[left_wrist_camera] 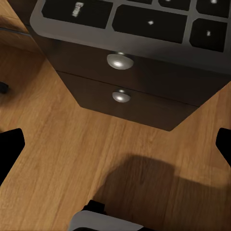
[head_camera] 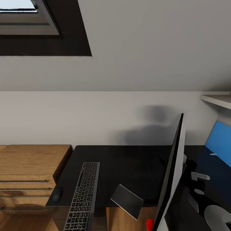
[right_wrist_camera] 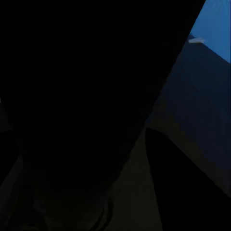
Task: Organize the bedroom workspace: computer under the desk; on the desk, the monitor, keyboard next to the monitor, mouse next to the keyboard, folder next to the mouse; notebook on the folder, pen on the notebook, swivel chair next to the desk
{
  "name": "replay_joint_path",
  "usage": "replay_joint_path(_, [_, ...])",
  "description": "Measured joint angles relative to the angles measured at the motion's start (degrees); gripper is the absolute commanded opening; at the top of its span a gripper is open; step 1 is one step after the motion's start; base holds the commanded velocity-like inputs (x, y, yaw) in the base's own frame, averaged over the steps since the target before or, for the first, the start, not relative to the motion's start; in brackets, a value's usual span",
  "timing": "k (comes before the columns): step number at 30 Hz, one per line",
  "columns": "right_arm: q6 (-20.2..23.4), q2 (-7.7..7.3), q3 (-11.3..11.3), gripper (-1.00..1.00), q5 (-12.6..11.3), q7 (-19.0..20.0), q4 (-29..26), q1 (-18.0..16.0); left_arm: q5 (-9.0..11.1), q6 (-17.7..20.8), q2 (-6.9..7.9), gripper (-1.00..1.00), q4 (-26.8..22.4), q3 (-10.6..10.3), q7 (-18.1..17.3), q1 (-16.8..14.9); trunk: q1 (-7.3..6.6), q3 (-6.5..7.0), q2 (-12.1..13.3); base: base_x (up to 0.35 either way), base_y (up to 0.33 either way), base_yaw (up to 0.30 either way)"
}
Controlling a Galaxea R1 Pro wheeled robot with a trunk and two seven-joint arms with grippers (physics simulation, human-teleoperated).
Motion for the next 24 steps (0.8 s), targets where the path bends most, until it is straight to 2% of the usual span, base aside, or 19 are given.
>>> replay_joint_path(24, [-0.29, 0.01, 0.16, -1.0, 0.0, 0.18, -0.09, 0.0, 0.0, 0.04, -0.03, 1.0, 0.01, -0.09, -0.02, -0.01, 0.01, 0.0, 0.01, -0.005, -0.006, 0.0])
